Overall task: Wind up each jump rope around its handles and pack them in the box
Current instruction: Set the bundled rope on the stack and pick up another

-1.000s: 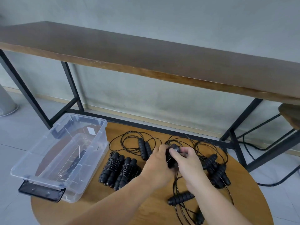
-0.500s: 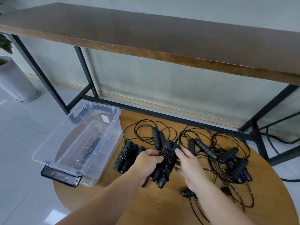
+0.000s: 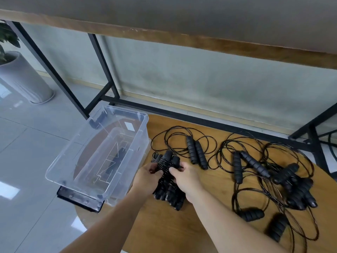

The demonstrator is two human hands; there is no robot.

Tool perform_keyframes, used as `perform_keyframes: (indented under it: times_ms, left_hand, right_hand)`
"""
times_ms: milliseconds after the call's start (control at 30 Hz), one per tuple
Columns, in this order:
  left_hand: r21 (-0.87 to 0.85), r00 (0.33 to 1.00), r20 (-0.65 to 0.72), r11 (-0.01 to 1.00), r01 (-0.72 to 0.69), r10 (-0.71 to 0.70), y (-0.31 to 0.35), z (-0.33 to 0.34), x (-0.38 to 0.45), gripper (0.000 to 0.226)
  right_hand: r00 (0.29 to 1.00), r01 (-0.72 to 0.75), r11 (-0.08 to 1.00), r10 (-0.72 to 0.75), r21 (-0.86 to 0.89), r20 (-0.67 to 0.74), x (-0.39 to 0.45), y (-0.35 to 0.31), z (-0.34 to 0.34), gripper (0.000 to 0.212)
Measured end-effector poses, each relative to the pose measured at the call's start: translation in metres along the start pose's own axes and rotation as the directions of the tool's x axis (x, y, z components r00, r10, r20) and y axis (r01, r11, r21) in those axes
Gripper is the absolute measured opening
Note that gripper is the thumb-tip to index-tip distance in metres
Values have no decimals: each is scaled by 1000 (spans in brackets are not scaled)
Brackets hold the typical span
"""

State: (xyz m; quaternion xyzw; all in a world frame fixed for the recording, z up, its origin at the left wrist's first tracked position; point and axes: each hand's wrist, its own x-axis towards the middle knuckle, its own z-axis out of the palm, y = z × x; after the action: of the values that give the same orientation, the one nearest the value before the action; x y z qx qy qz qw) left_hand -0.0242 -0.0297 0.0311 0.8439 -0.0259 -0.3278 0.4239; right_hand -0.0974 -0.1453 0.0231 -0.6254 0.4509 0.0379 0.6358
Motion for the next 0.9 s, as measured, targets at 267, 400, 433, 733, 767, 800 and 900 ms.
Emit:
perform_keyframes:
  times_ms: [267, 400, 433, 733, 767, 800, 900]
  left_hand:
    - [171, 999, 19, 985, 25, -28, -23, 9, 33, 41]
    - [190, 1000, -1, 982, 18, -18, -27, 9, 37, 41]
    - [191, 1000, -1, 981, 11, -11, -28, 8, 38, 40]
    - [273, 990, -61, 956, -103, 124, -12, 4, 29, 32]
    - [283, 984, -74, 950, -134, 161, -8, 4, 25, 28]
    - [301, 975, -71, 936, -181, 212, -2, 7, 20, 23]
    - [328, 946, -11, 895, -301, 323, 16, 18, 5, 17]
  right_hand:
    - [997, -78, 989, 74, -126, -39, 33, 14, 16, 51]
    - [995, -89, 986, 84, -144, -45, 37, 16, 17, 52]
    - [995, -97, 983, 91, -155, -45, 38, 15, 17, 52]
    - [990, -108, 992, 101, -72, -96, 32, 12, 14, 40]
    - [990, -96, 994, 90, -57, -110, 30, 10, 13, 36]
    - [988, -78, 997, 74, -22, -137, 27, 9, 8, 30]
    - [983, -16, 998, 27, 64, -184, 10, 2, -3, 16]
